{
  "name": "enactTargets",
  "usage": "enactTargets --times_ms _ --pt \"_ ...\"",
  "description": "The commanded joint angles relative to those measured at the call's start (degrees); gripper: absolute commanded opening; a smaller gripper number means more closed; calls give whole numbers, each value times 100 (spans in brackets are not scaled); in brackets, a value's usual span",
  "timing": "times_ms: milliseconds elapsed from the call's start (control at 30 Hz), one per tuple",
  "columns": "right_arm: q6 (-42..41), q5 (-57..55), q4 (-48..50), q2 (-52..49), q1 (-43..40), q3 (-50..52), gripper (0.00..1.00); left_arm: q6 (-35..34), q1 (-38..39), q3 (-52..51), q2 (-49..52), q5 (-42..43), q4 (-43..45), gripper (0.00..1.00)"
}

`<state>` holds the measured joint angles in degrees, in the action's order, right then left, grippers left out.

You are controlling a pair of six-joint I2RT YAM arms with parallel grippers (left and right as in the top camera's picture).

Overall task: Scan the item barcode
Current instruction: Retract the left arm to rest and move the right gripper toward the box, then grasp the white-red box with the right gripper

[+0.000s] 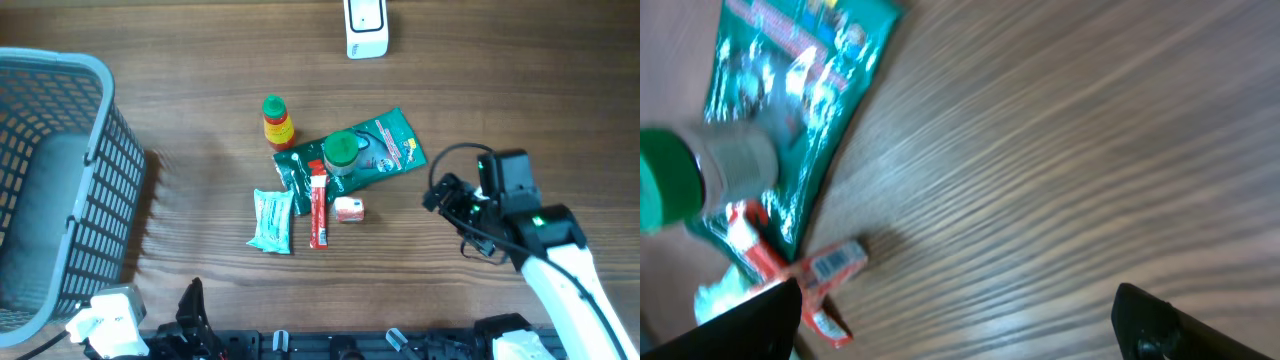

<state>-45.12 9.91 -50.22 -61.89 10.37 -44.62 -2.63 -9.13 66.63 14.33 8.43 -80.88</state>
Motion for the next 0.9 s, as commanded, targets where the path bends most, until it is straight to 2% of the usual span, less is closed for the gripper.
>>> enactTargets --times_ms 0,67,200,400,467,600,867 --pt "1674 1451 354 -476 -11 11 100 9 -37 -42 -24 48 0 100" --pt "2243 1878 525 -686 -11 11 100 9 -37 -42 -24 48 0 100" --pt "2426 2114 608 -765 -11 11 100 9 -37 -42 -24 48 0 100" --pt "743 2328 682 -765 -11 11 99 9 -37 -42 -24 48 0 100" --pt "782 2551 911 -765 -11 11 96 11 -37 -42 -24 48 0 100" --pt "1088 3025 1062 -765 -11 11 100 9 -37 -42 -24 48 0 100" --pt "1071 3040 1082 -765 -9 11 100 9 -37 -42 -24 48 0 100"
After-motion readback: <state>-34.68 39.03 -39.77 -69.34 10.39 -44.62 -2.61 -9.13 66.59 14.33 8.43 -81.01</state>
